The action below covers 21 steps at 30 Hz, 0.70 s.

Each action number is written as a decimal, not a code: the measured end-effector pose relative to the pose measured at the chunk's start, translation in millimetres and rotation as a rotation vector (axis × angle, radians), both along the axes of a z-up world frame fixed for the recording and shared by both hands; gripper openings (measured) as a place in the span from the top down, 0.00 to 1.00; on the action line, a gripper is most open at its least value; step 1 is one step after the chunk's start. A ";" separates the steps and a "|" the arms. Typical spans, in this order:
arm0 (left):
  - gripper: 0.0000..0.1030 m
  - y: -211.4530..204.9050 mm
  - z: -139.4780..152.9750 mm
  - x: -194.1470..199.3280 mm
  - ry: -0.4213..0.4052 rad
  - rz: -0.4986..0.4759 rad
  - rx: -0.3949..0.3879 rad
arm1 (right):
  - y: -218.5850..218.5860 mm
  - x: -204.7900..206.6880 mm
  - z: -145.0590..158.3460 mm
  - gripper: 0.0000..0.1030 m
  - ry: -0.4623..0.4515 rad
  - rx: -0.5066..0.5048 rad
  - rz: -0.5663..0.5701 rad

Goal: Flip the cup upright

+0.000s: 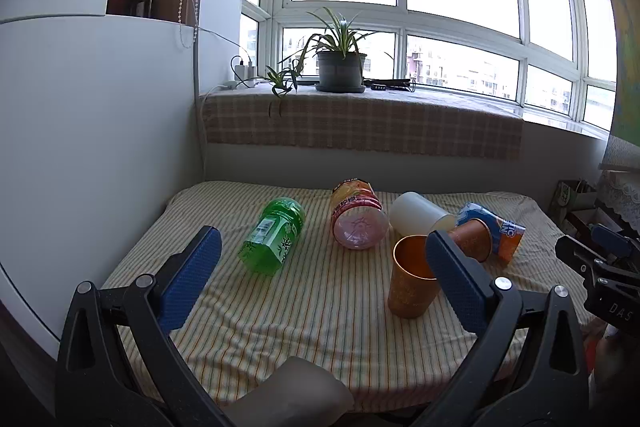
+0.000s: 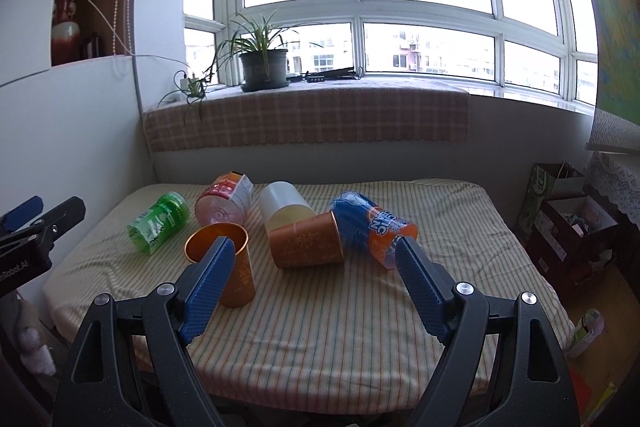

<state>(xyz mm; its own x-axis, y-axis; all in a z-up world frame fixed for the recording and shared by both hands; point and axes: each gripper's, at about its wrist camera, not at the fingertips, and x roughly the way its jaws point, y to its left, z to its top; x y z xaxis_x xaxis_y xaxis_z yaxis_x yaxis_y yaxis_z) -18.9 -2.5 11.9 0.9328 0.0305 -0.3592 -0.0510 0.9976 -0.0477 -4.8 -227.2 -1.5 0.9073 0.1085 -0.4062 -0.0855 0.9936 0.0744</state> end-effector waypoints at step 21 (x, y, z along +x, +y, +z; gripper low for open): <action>0.00 -11.4 -4.0 2.4 0.016 -0.016 0.018 | -10.9 4.2 -9.5 0.20 0.038 0.032 -0.017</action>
<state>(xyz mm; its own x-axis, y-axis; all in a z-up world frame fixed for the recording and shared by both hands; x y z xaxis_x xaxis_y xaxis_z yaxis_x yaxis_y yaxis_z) -16.6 -13.9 7.9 0.9274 0.0223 -0.3734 -0.0357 0.9989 -0.0290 -0.6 -238.1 -11.0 0.8931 0.1069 -0.4370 -0.0655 0.9919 0.1088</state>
